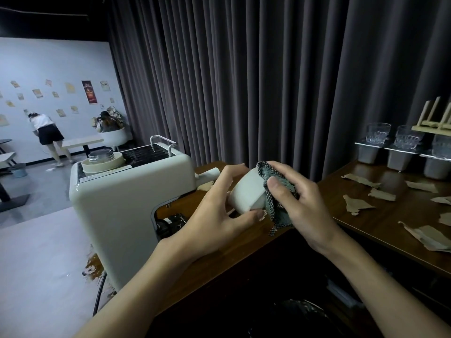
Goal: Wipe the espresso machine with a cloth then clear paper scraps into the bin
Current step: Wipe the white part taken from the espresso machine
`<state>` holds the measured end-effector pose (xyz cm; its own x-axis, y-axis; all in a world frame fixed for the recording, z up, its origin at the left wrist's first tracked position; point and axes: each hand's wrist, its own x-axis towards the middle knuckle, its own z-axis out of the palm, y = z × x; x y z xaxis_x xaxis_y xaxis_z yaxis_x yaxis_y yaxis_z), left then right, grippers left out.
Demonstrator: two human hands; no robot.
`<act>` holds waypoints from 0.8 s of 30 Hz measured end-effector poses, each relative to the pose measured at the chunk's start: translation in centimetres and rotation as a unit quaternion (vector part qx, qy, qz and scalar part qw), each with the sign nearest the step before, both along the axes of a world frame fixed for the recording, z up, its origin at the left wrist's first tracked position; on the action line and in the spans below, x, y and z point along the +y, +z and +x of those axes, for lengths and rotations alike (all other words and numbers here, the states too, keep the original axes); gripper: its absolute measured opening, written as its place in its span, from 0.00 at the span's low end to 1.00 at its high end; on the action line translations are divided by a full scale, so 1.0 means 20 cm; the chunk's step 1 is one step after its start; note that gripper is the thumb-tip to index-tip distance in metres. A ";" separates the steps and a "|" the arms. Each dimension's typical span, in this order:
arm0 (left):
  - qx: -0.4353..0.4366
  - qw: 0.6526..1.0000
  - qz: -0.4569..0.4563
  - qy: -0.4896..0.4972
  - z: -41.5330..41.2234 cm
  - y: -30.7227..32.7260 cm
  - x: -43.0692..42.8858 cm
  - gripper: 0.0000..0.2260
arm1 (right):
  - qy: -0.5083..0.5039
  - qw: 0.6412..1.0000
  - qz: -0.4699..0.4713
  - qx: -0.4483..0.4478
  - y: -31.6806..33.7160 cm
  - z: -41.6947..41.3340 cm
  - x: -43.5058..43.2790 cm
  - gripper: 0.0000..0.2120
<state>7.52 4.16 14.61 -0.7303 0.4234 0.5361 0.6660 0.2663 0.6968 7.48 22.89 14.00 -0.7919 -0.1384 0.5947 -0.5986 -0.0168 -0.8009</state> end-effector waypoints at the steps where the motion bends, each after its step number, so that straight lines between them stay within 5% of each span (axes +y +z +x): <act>1: 0.001 1.000 -0.001 -0.005 0.01 0.00 0.00 0.27 | 0.013 1.000 -0.016 -0.008 0.00 0.00 0.01 0.14; 6: -0.003 1.000 -0.005 -0.016 0.03 0.01 0.00 0.26 | 0.079 0.987 -0.107 -0.086 -0.02 -0.02 0.03 0.16; 11: -0.016 1.000 -0.010 0.011 0.04 0.01 0.01 0.27 | 0.064 0.987 -0.132 -0.073 -0.01 -0.01 0.05 0.23; 17: 0.046 0.988 -0.097 0.115 0.03 0.03 0.03 0.31 | -0.053 0.998 -0.032 0.030 -0.04 0.01 0.02 0.15; 24: 0.016 0.995 -0.038 0.094 0.06 0.01 0.04 0.28 | -0.082 0.994 0.025 0.070 -0.05 0.03 0.01 0.15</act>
